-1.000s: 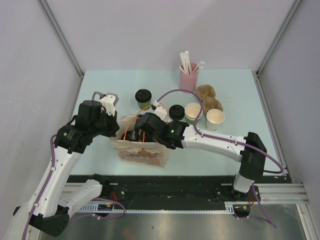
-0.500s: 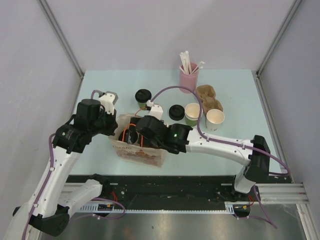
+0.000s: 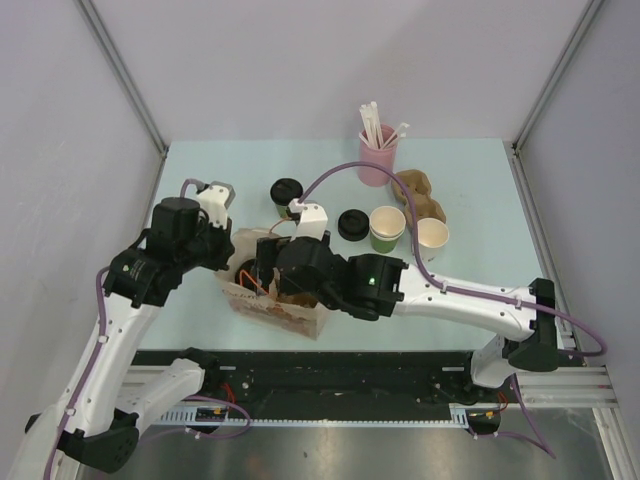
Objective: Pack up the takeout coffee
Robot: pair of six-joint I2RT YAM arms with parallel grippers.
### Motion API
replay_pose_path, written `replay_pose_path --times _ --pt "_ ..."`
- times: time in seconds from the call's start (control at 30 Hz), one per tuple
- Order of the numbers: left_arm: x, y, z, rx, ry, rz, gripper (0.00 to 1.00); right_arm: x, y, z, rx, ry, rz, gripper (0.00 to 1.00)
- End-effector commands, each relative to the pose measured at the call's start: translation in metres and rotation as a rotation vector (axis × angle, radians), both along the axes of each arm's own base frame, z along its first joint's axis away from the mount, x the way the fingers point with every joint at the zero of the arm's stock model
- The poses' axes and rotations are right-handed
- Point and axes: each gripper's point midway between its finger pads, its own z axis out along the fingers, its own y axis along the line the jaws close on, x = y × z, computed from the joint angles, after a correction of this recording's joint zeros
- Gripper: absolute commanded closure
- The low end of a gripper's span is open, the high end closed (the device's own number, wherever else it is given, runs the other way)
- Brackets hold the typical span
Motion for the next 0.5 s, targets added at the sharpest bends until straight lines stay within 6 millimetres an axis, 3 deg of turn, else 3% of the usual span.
replay_pose_path --times 0.0,0.17,0.47 --pt "0.004 0.001 0.023 -0.006 -0.080 -0.007 0.99 0.004 -0.018 0.046 0.058 -0.078 -0.025 0.00" --pt "0.003 0.001 0.024 -0.009 -0.081 -0.007 1.00 0.002 -0.030 0.069 0.092 -0.105 -0.041 0.00" --pt "0.003 0.000 0.026 -0.016 -0.085 -0.009 0.99 0.003 -0.038 0.081 0.115 -0.121 -0.059 0.00"
